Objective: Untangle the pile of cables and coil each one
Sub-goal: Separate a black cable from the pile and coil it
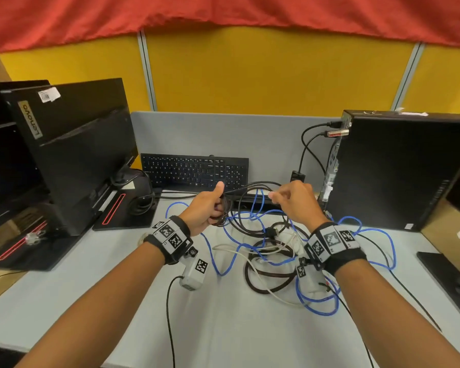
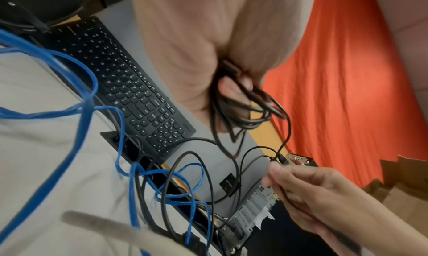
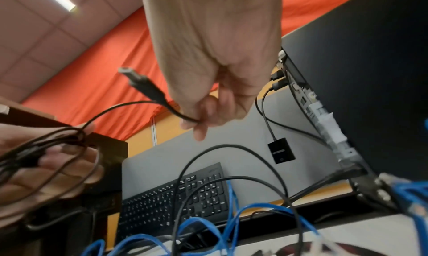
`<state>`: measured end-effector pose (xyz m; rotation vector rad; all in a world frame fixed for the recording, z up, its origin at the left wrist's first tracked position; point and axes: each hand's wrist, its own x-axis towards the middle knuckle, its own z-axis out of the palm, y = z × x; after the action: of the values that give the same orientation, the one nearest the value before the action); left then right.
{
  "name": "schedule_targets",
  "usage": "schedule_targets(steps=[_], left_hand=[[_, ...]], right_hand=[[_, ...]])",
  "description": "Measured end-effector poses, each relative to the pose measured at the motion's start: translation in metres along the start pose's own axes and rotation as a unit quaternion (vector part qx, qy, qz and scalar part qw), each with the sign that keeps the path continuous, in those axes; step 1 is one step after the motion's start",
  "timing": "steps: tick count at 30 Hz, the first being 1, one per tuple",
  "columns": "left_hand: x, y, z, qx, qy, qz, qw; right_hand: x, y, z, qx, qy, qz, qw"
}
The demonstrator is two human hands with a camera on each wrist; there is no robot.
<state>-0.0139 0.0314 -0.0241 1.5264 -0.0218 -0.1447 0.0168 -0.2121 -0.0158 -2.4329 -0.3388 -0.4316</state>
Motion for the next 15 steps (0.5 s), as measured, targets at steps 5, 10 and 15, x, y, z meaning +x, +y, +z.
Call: schedule_targets(steps=[5,10,15], left_hand=[[-0.003,0.000,0.025,0.093,-0.034,0.066,0.993],[-0.005,-0.003,0.040,0.106,-0.036,0.116,0.987],[-0.006,-0.007,0.047,0.118,-0.060,0.132,0.982]], right_hand=[[0.005,-0.012,0.006,0.280,0.064,0.079,0.955],[0.004,-0.017,0.018,0.355,0.056,0.100,0.928],[0.002,-0.009,0.024,0.268,0.158,0.084,0.947]])
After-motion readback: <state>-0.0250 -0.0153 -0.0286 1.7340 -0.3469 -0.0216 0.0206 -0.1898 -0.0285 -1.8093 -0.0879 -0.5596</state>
